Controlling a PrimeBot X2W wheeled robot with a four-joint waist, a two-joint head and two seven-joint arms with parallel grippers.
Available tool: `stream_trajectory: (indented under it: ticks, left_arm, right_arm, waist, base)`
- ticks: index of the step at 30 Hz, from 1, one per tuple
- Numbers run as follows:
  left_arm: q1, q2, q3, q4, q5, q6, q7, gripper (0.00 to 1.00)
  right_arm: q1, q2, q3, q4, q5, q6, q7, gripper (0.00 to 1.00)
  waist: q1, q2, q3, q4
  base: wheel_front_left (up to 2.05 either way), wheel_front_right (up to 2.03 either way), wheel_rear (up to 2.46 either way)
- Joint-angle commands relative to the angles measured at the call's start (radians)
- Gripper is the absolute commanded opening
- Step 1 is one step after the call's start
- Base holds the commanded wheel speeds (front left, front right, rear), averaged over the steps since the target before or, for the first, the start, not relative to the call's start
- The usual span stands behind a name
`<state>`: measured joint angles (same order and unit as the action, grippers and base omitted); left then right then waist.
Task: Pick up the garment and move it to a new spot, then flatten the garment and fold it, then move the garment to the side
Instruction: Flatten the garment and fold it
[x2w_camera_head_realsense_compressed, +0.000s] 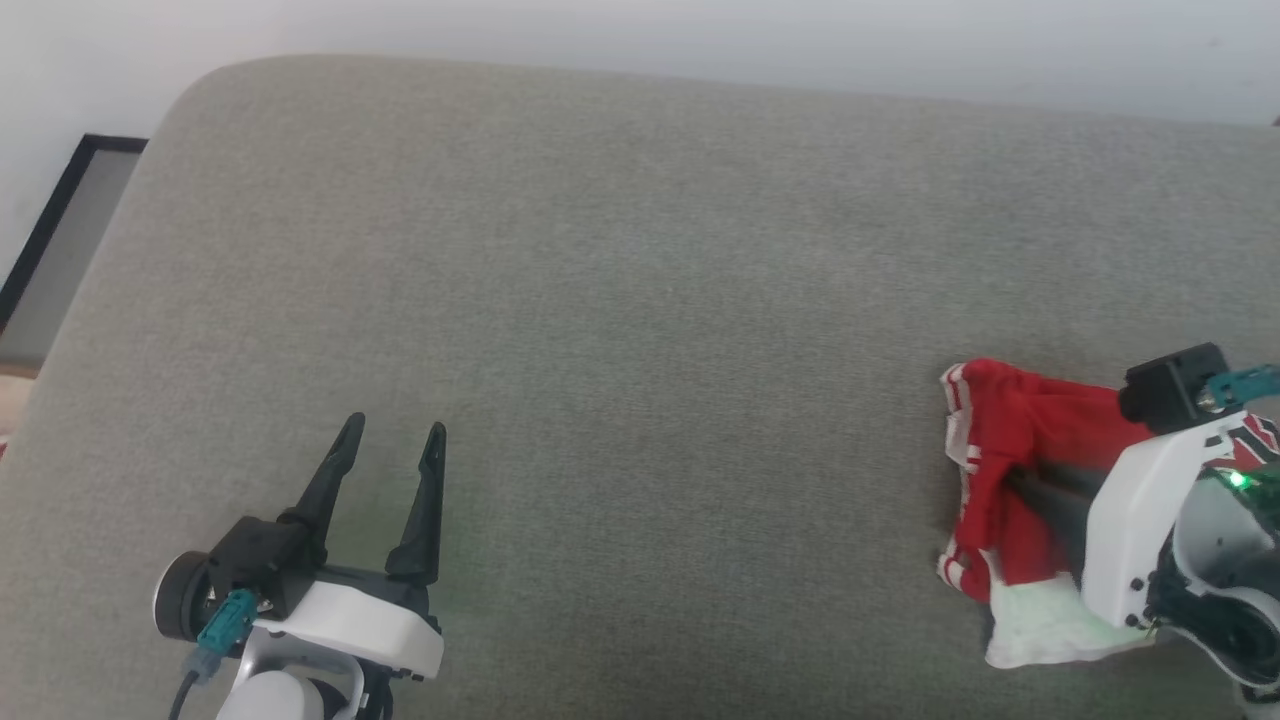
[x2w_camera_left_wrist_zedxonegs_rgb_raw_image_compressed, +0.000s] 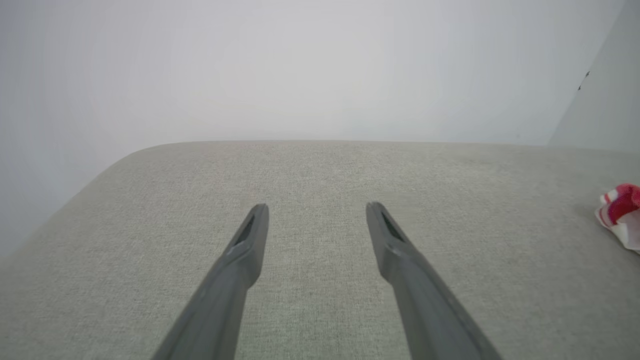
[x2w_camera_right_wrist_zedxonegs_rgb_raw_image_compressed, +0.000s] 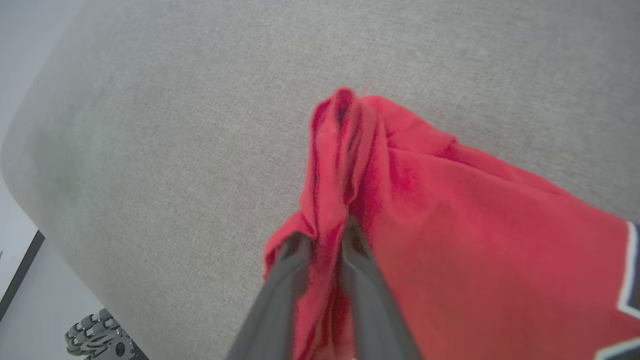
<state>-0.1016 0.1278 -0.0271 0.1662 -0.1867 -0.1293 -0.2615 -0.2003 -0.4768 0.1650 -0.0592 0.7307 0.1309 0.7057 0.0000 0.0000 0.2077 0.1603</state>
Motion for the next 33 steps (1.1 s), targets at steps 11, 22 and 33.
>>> stream_trajectory:
  ticks: [11,22,33]
  left_arm:
    - [0.008,0.012,-0.011,0.019,-0.023,-0.001,-0.005,1.0]
    - [0.01,0.007,-0.001,0.081,-0.049,-0.001,-0.005,1.0]
    - [0.048,-0.003,0.081,0.079,-0.027,-0.001,-0.005,1.0]
  right_arm:
    - [-0.021,-0.021,-0.033,0.024,0.029,-0.001,-0.108,1.0]
    - [-0.046,-0.036,0.006,0.184,-0.001,-0.001,-0.526,1.0]
    - [-0.057,-0.004,0.045,0.336,-0.125,-0.001,-0.947,1.0]
  waist:
    - [0.0,0.0,-0.031,-0.07]
    - [0.0,0.0,-0.072,-0.141]
    - [0.0,0.0,-0.147,-0.158]
  base:
    - [0.0,0.0,0.0]
    - [0.0,0.0,0.0]
    - [0.0,0.0,0.0]
